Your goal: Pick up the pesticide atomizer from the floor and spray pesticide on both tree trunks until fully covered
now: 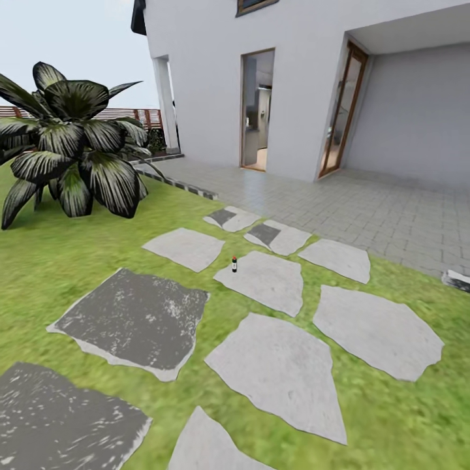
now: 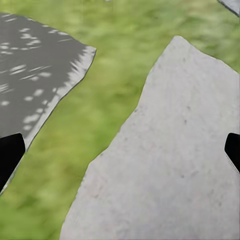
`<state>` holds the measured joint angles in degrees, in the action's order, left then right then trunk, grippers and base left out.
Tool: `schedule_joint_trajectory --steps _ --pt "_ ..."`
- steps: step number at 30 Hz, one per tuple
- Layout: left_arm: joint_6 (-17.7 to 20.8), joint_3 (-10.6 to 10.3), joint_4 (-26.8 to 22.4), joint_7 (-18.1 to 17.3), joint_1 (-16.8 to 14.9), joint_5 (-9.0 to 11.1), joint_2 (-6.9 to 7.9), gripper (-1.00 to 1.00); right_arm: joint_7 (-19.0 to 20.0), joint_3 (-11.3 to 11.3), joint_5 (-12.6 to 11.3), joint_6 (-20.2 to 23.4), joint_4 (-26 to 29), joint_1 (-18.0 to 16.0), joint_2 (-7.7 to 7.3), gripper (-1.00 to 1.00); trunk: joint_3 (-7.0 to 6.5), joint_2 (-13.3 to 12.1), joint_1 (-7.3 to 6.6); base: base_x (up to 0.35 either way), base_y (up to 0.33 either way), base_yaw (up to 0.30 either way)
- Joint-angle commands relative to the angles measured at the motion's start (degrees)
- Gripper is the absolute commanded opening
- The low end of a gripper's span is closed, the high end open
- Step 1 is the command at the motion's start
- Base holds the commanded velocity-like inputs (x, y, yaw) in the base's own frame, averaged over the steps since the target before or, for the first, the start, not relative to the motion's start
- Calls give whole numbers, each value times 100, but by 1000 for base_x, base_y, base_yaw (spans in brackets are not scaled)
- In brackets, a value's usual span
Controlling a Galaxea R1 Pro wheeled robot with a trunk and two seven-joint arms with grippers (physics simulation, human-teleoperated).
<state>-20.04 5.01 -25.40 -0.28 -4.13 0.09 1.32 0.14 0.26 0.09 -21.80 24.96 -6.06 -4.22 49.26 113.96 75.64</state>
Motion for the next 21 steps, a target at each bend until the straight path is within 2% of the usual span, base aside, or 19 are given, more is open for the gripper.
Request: schedule_joint_trajectory --steps 1,21 --pt "0 0 0 -2 0 0 0 100 1 0 0 0 0 0 0 100 0 0 0 340 79 0" --pt "0 0 0 1 -1 0 0 100 -30 -12 10 -9 0 0 0 100 0 0 0 340 79 0"
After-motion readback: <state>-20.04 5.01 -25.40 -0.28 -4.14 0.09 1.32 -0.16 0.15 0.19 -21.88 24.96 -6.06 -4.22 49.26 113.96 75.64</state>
